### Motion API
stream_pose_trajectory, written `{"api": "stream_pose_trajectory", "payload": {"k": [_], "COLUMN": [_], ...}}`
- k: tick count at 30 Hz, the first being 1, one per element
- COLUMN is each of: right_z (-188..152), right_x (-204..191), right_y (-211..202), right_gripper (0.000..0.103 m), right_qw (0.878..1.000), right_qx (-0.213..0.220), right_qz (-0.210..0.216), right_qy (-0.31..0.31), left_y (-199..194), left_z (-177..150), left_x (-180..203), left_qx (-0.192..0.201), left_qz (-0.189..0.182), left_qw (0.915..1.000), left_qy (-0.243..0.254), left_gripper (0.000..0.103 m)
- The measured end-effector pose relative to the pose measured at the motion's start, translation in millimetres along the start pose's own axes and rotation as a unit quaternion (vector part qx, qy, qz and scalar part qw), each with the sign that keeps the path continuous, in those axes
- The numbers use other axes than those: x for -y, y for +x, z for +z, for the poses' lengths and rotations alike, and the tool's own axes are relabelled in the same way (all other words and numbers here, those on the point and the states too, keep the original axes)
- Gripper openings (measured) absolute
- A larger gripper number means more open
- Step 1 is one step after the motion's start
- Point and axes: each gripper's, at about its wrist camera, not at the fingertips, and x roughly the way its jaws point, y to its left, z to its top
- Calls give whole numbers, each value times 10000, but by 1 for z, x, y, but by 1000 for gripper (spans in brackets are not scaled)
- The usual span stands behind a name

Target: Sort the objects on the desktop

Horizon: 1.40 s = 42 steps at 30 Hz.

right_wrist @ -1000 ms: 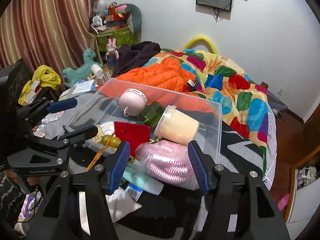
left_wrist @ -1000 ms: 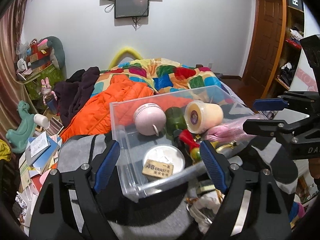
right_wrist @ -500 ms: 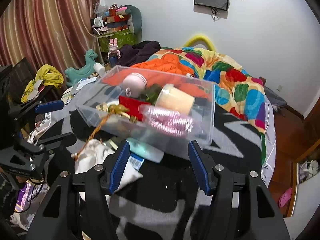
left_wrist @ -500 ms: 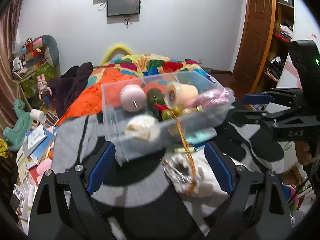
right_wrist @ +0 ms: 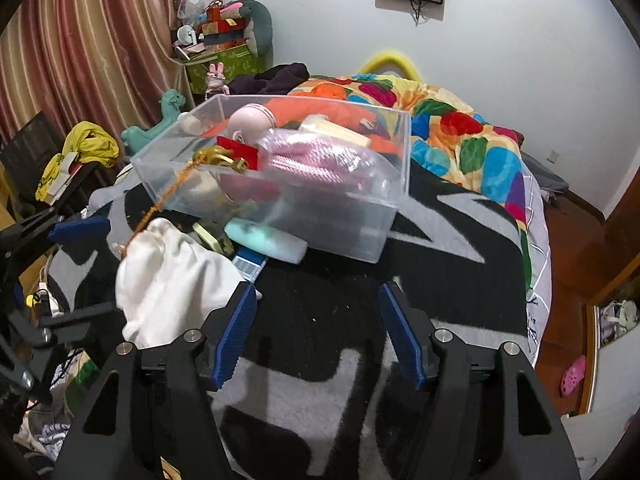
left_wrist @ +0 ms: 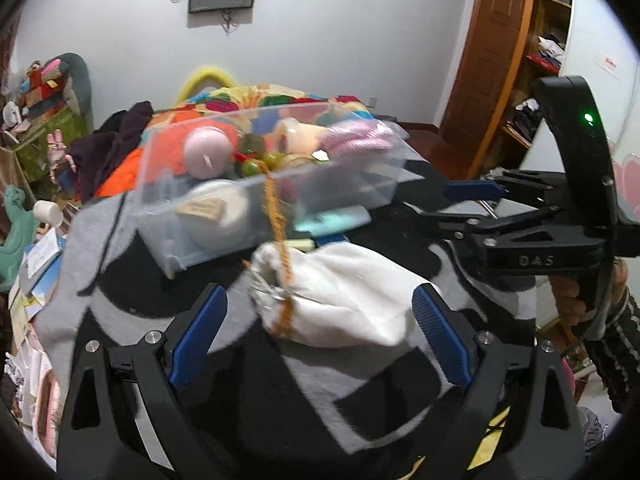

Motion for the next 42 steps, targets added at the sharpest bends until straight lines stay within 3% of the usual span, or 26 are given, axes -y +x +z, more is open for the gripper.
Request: {"api": "stream_pose_trajectory", "payload": {"k": [6, 10, 19, 24, 26, 28, 33, 42], "right_z": [-5, -8, -9, -9, -8, -6, -1, 7], "right_x": [11, 16, 13, 11, 10, 9, 3, -10], "right_y": [3, 6, 18, 22, 24, 28, 39, 50], "right_gripper": [62, 62, 62, 62, 62, 62, 62, 62], "right_qw": [9998, 9995, 9991, 9992, 9991, 9990, 9983, 9983], "right_qx": [-20, -44, -106, -116, -109, -110, -151, -118], "right_qz": [84, 178, 288, 275, 298, 314, 401, 406], "right_qy": [152, 255, 287, 272, 290, 315, 399, 400], "left_y": [6, 20, 59, 66, 65, 64, 53, 29], "left_z": [-12, -19, -9, -7, -8, -9, -9, -3], "left_x": [15, 17, 4, -2, -4, -4, -11, -31], "left_qx": [-74, -248, -515, -333, -221, -142, -7, 356], "left_qz": [-168, 40, 170, 241, 260, 314, 116, 0], "left_qw": [9996, 9992, 9985, 9987, 9989, 9990, 9994, 9977], "left_qy": [232, 306, -110, -302, -326, -296, -325, -585], "left_gripper": [95, 95, 95, 95, 91, 78, 62, 55]}}
